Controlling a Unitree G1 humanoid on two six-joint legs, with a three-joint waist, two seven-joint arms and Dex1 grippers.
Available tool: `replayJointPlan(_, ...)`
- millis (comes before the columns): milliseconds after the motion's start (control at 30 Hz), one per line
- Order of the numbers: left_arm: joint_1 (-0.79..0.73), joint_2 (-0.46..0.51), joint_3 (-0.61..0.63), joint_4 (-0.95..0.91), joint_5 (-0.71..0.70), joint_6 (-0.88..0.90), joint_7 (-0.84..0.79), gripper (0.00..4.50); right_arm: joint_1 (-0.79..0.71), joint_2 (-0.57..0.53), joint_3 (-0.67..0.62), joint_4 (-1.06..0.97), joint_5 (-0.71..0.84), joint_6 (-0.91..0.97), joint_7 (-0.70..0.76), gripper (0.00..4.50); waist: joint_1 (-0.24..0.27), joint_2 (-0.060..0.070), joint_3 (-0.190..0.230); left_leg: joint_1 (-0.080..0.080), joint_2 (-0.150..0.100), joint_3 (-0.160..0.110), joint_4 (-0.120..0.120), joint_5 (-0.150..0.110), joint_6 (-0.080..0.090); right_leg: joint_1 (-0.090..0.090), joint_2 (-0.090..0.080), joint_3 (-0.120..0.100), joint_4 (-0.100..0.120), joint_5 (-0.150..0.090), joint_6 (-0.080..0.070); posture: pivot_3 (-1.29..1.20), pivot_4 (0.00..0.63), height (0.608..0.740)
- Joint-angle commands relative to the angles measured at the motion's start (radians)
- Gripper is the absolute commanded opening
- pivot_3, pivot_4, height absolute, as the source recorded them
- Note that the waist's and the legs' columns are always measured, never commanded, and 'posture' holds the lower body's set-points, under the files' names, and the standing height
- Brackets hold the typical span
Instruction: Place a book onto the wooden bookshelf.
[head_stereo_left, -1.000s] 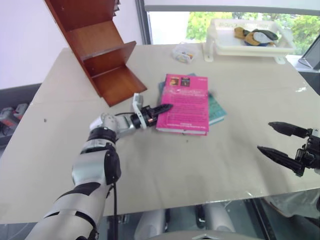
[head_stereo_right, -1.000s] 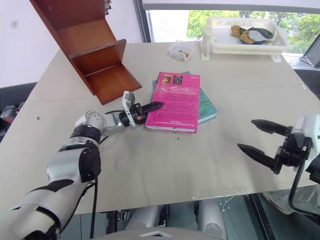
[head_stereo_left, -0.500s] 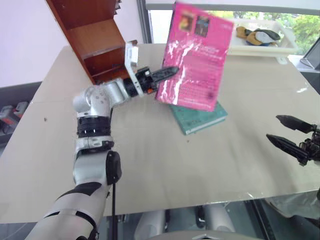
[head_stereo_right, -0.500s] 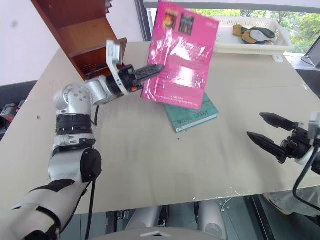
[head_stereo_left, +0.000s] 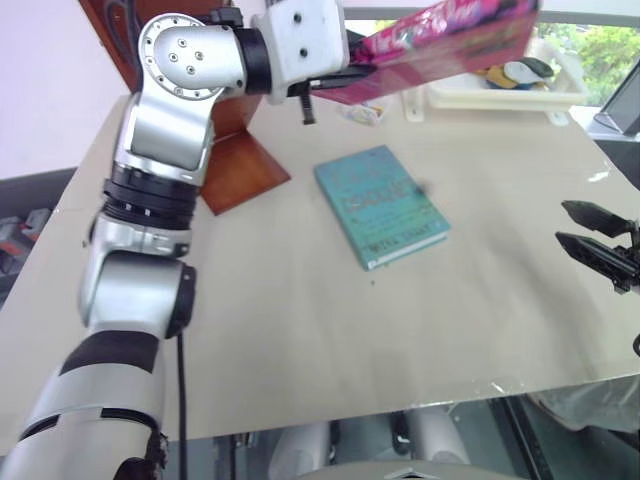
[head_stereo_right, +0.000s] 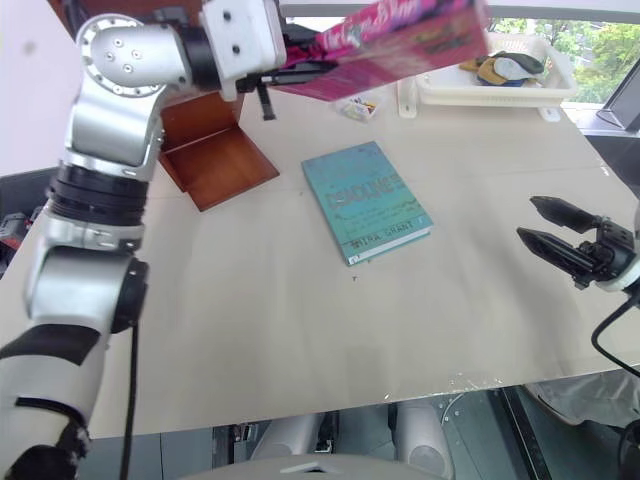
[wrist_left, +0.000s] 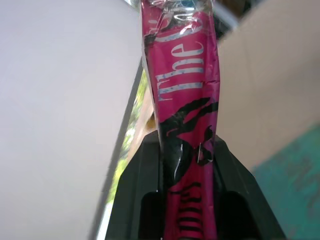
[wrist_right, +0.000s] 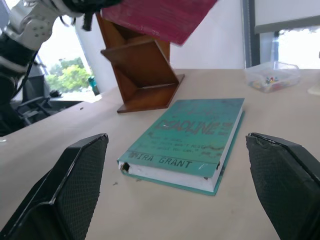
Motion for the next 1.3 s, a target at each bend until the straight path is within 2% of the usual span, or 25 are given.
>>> replayJointPlan(33,-0.080,0.065,-0.002,0.062,0.125,-0.143,0.073,0.51,-0.040,-0.014,0.010,0.027,-0.015,-0.021,0.040,4.50,0.001,0.000,0.000,0.000,0.000,0.000,0.000,0.000,0.000,0.000,0.000,0.000,0.000,0.000,0.000,0.00,0.150,0.740)
replayJointPlan(233,-0.138,0.131,-0.011,0.154,0.271,-0.223,0.174,0.51,-0.108,-0.008,0.036,0.090,-0.044,-0.037,0.070,4.50,0.008,0.000,0.000,-0.007,0.000,0.002,0.002,-0.001,0.001,-0.005,-0.001,0.000,0.000,0.001,0.001,0.00,0.150,0.740)
replayJointPlan(333,-0.137,0.143,-0.013,0.149,0.309,-0.181,0.169,0.51,-0.142,-0.012,0.047,0.120,-0.058,-0.043,0.085,4.50,0.007,0.000,0.000,-0.008,0.000,0.003,0.002,-0.001,0.002,-0.006,-0.003,0.000,0.000,0.001,0.003,0.00,0.150,0.740)
replayJointPlan(600,-0.031,0.219,0.012,0.011,0.363,0.057,0.071,0.51,-0.230,-0.021,0.071,0.195,-0.096,-0.056,0.130,4.50,-0.004,0.000,0.000,-0.016,0.000,0.004,0.002,-0.001,0.002,-0.014,-0.002,0.001,0.003,0.002,0.005,0.00,0.150,0.740)
replayJointPlan(933,0.146,0.255,0.116,-0.205,0.379,0.419,0.081,0.51,-0.382,-0.028,0.124,0.315,-0.145,-0.070,0.200,4.50,-0.010,0.000,0.000,-0.017,0.000,0.003,0.004,-0.001,0.002,-0.014,-0.002,0.001,0.003,0.002,0.006,0.00,0.150,0.740)
replayJointPlan(1300,0.314,0.321,0.182,-0.352,0.368,0.613,0.074,0.51,-0.481,-0.047,0.182,0.397,-0.157,-0.072,0.263,4.50,-0.037,0.000,0.000,-0.016,0.000,0.005,0.004,-0.001,0.002,-0.015,-0.002,0.002,0.003,0.003,0.006,0.00,0.150,0.740)
